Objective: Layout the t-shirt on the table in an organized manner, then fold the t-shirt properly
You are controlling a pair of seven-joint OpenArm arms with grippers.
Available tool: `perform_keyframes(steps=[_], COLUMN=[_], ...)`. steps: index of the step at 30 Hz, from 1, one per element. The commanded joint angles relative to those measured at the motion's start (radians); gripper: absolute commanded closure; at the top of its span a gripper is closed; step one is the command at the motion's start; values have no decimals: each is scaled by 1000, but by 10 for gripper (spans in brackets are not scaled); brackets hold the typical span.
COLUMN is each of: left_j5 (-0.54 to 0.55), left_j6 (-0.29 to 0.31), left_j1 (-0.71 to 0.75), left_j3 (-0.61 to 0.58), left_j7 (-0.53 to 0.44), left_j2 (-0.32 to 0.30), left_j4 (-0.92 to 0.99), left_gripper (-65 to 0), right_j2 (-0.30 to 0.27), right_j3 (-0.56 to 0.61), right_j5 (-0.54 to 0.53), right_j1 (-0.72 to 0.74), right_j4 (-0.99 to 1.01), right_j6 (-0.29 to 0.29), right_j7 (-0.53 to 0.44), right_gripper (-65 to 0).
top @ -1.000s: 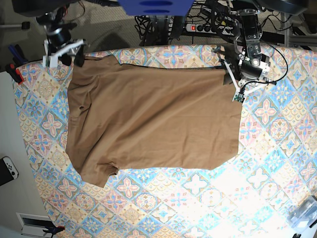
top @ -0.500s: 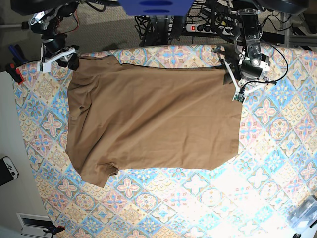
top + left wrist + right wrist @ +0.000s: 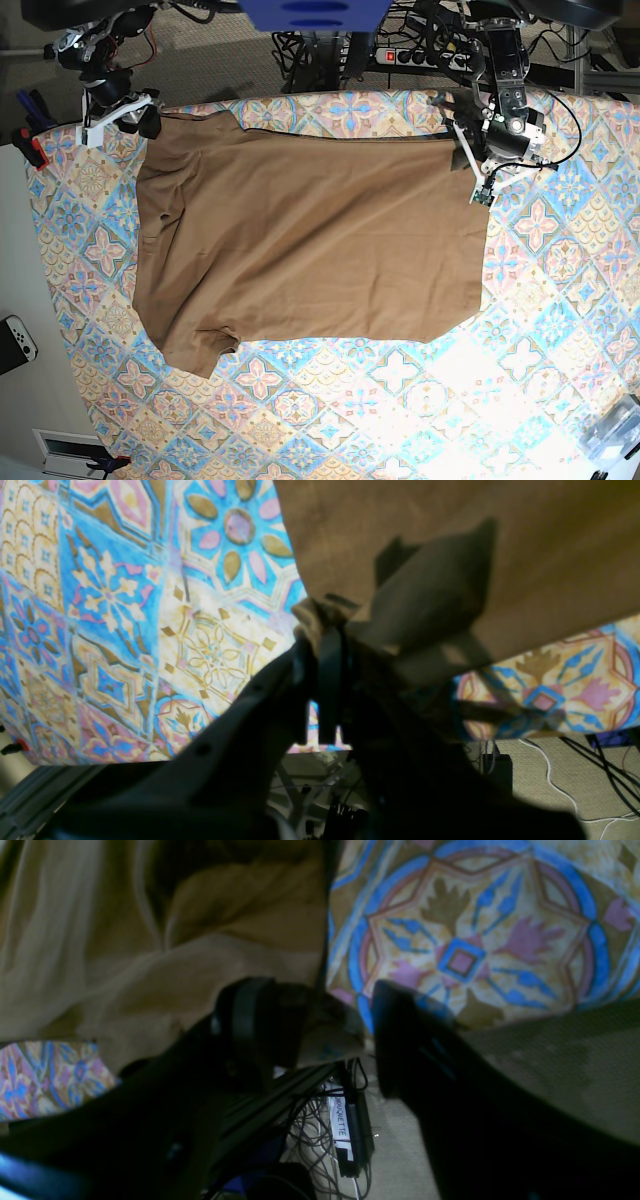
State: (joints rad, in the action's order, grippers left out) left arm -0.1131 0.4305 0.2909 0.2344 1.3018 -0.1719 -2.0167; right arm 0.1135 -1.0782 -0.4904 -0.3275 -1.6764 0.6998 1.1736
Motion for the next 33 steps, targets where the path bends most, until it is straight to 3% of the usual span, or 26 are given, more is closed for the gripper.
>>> perform_keyframes(steps=[1, 9, 17, 19, 22, 27, 33], left_j5=[-9, -9, -9, -9, -9, -9, -9], left_j6=[-3, -3, -3, -3, -3, -3, -2], left_j1=[-6, -6, -5, -5, -5, 32, 110], left_j3=[4, 0, 4, 4, 4, 4, -30], left_j7=[-3, -3, -3, -3, -3, 0, -47], left_j2=[-4, -4, -4, -4, -4, -10, -5], left_j4=[-17, -17, -17, -17, -17, -23, -14], left_gripper=[0, 0, 0, 0, 0, 0, 0], right_j2=[-1, -2, -2, -2, -2, -2, 1], right_j3=[2, 166, 184, 184, 183, 88, -12], right_j5=[31, 31, 34, 34, 34, 35, 35], right_j1=[-11, -15, -15, -15, -15, -72, -98], right_j4=[-4, -74, -74, -74, -77, -186, -216], right_j6=[-2, -2, -2, -2, -2, -2, -2], right_j7=[50, 49, 45, 45, 49, 96, 55], right_gripper=[-292, -292, -286, -212, 0, 0, 0])
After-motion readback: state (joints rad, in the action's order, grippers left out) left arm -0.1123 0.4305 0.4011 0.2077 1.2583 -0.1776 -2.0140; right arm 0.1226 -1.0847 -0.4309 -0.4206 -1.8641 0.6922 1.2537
